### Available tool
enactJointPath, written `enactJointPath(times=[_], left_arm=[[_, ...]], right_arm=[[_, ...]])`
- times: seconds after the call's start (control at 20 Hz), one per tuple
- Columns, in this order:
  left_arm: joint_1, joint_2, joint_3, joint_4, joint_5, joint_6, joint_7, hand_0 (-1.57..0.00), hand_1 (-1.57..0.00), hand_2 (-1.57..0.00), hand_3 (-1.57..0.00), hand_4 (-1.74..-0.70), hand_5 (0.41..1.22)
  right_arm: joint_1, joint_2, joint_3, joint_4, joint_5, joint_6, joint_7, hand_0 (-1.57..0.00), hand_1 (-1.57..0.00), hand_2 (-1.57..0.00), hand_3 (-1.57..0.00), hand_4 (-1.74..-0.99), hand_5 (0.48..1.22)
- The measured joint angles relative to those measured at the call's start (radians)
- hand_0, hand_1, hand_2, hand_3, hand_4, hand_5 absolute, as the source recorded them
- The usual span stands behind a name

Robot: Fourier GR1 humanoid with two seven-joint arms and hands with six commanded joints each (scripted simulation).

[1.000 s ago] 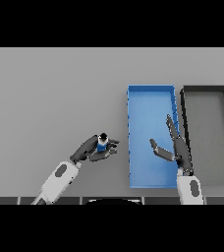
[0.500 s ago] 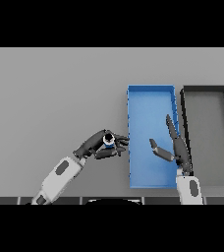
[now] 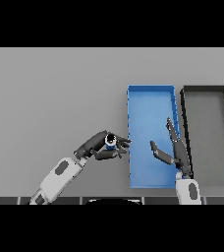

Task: Pick up the blue pipe and place it into the blue bin.

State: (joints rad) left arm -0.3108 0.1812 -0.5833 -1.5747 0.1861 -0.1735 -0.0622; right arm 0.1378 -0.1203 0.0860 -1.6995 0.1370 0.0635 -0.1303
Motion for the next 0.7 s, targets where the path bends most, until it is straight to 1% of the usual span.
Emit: enactJointPath(times=[0.05,0.1,0.2,0.25,0.3,0.35,0.45,0.5,0.55,0.6,0.65,0.7], left_arm=[[0.005,-0.002,-0.005,0.003,-0.002,0.002,0.004,-1.57,-1.57,-1.57,-1.44,-1.73,1.22],[-0.008,-0.008,-0.006,0.013,-0.008,0.007,0.02,-1.57,-1.57,-1.57,-1.44,-1.73,1.22],[-0.009,0.005,-0.005,0.015,-0.016,0.005,0.008,-1.57,-1.57,-1.57,-1.44,-1.73,1.22],[-0.005,0.01,-0.004,0.007,-0.011,0.005,0.008,-1.57,-1.57,-1.57,-1.44,-1.73,1.221],[0.003,0.005,-0.012,0.004,-0.014,0.008,0.009,-1.57,-1.57,-1.57,-1.44,-1.73,1.221],[0.003,0.012,-0.007,0.001,-0.007,0.004,0.003,-1.57,-1.57,-1.57,-1.44,-1.73,1.221],[-0.005,0.009,-0.01,-0.002,-0.008,0.005,0.011,-1.57,-1.57,-1.57,-1.44,-1.73,1.221],[-0.009,0.019,-0.006,0.006,-0.006,-0.003,0.01,-1.57,-1.57,-1.57,-1.44,-1.73,1.221],[-0.008,0.013,-0.009,0.015,-0.01,-0.002,0.008,-1.57,-1.57,-1.57,-1.44,-1.73,1.221],[-0.012,0.009,-0.011,0.018,-0.01,-0.001,0.012,-1.57,-1.57,-1.57,-1.44,-1.73,1.221],[-0.015,0.001,-0.012,0.02,-0.011,0.005,0.014,-1.57,-1.57,-1.57,-1.44,-1.73,1.221],[-0.012,0.012,-0.01,0.016,-0.01,0.0,0.007,-1.57,-1.57,-1.57,-1.44,-1.73,1.221]], right_arm=[[-0.001,0.001,-0.002,-0.004,-0.003,-0.002,0.007,0.0,0.0,0.0,0.0,-1.209,0.623],[-0.006,0.003,-0.003,0.0,-0.005,-0.003,0.024,0.0,0.0,0.0,0.0,-1.207,0.619],[0.008,0.013,0.006,-0.012,-0.007,-0.001,0.006,0.0,0.0,0.0,0.0,-1.191,0.619],[0.019,0.006,0.001,-0.019,-0.019,0.01,-0.016,0.0,0.0,0.0,0.0,-1.195,0.61],[0.009,-0.003,-0.005,-0.039,-0.054,0.035,-0.022,0.0,0.0,0.0,0.0,-1.197,0.604],[0.002,-0.015,-0.014,-0.068,-0.126,0.082,-0.009,0.0,0.0,0.0,0.0,-1.199,0.593],[-0.024,-0.066,-0.019,-0.131,-0.229,0.163,0.061,0.0,0.0,0.0,0.0,-1.215,0.561],[-0.041,-0.097,-0.011,-0.165,-0.261,0.201,0.087,0.0,0.0,0.0,0.0,-1.232,0.55],[-0.061,-0.121,-0.003,-0.189,-0.288,0.23,0.121,0.0,0.0,0.0,0.0,-1.25,0.532],[-0.078,-0.15,0.006,-0.223,-0.321,0.263,0.143,0.0,0.0,0.0,0.0,-1.26,0.523],[-0.093,-0.162,0.032,-0.253,-0.332,0.285,0.178,0.0,0.0,0.0,0.0,-1.274,0.518],[-0.127,-0.18,0.047,-0.269,-0.335,0.297,0.213,0.0,0.0,0.0,0.0,-1.286,0.52]])
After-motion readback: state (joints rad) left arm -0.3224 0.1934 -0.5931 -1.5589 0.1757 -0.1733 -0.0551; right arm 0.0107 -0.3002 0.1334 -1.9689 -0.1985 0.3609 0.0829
